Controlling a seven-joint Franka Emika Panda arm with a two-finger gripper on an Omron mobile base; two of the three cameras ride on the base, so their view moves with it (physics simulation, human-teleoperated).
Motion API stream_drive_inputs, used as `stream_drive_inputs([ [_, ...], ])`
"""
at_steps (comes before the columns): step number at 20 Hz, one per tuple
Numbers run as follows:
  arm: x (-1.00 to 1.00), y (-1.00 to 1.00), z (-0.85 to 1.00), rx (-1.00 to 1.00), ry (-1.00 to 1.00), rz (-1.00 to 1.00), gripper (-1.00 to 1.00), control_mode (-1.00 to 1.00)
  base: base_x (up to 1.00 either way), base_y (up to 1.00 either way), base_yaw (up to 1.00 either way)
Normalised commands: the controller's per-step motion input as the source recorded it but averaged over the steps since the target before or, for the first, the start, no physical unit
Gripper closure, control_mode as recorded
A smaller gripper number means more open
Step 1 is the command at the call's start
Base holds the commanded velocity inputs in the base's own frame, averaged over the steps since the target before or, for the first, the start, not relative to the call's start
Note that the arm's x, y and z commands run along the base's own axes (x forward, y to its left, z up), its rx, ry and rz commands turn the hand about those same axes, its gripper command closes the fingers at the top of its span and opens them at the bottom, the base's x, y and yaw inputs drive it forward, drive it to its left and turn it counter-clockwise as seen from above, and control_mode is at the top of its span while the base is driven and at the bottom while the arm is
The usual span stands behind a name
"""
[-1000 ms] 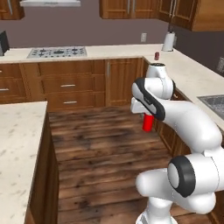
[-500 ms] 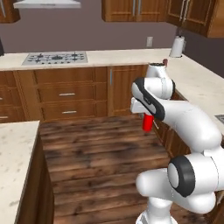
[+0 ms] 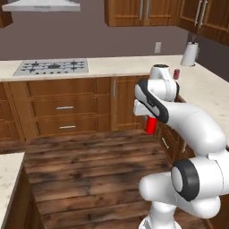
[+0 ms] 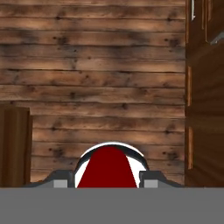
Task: Four empty soda cans are scattered around the kitchen. Gather all the cans and cluster them next to the stove for recycling.
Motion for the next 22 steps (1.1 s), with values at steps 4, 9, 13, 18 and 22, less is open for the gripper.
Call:
stream_drive_inputs([
  [4,0.00,0.00,0.00,0.00,0.00,0.00,1.00,1.00,0.83,-0.28,0.04],
  [9,0.00,0.00,0.00,0.00,0.00,0.00,1.00,1.00,0.82,-0.26,0.04],
  [13,0.00,0.00,0.00,0.00,0.00,0.00,1.00,1.00,0.80,-0.23,0.04],
  [18,0.00,0.00,0.00,0.00,0.00,0.00,1.00,1.00,0.78,-0.21,0.05],
  [22,0.00,0.00,0.00,0.00,0.00,0.00,1.00,1.00,0.72,-0.22,0.04],
])
